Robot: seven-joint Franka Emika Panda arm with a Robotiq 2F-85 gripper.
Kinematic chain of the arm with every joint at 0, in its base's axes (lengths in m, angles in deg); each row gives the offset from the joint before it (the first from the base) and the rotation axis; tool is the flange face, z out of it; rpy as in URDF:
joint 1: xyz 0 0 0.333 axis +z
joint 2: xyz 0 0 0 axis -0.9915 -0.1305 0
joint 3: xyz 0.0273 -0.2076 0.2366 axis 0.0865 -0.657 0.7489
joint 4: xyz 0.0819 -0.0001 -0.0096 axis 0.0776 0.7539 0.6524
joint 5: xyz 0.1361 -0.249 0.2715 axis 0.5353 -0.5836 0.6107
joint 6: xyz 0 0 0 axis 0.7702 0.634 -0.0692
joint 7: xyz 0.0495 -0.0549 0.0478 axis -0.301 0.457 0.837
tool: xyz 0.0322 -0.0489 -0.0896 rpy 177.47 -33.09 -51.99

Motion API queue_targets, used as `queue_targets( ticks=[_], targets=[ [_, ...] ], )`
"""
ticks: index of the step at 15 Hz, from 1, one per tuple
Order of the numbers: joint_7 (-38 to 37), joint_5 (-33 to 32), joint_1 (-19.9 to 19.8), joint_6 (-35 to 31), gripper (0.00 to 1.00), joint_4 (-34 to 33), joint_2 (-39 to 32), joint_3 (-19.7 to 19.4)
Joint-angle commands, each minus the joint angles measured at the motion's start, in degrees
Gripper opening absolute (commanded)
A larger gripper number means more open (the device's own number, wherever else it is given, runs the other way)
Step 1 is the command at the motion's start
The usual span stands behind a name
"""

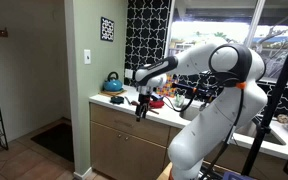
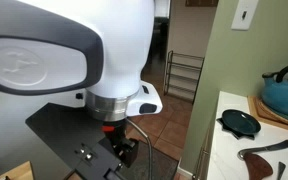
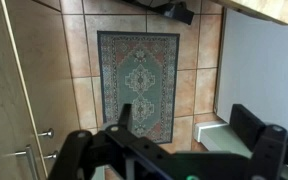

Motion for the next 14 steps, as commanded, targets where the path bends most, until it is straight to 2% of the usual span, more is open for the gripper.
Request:
queue_targets(
  ticks=[1,5,11,14],
  targets=[
    [0.8,0.9,-1.8,0.1,1.0,-0.1,-0.4,1.7],
    [0.8,0.9,-1.8,0.1,1.0,-0.1,-0.4,1.7],
    [-20.9,-7.1,-2.5,-9.9,1.0,0.2,-7.0,15.2],
    [-32.4,-15.3,-4.0,-15.9,1.0,-0.9,-13.1,20.5]
  ],
)
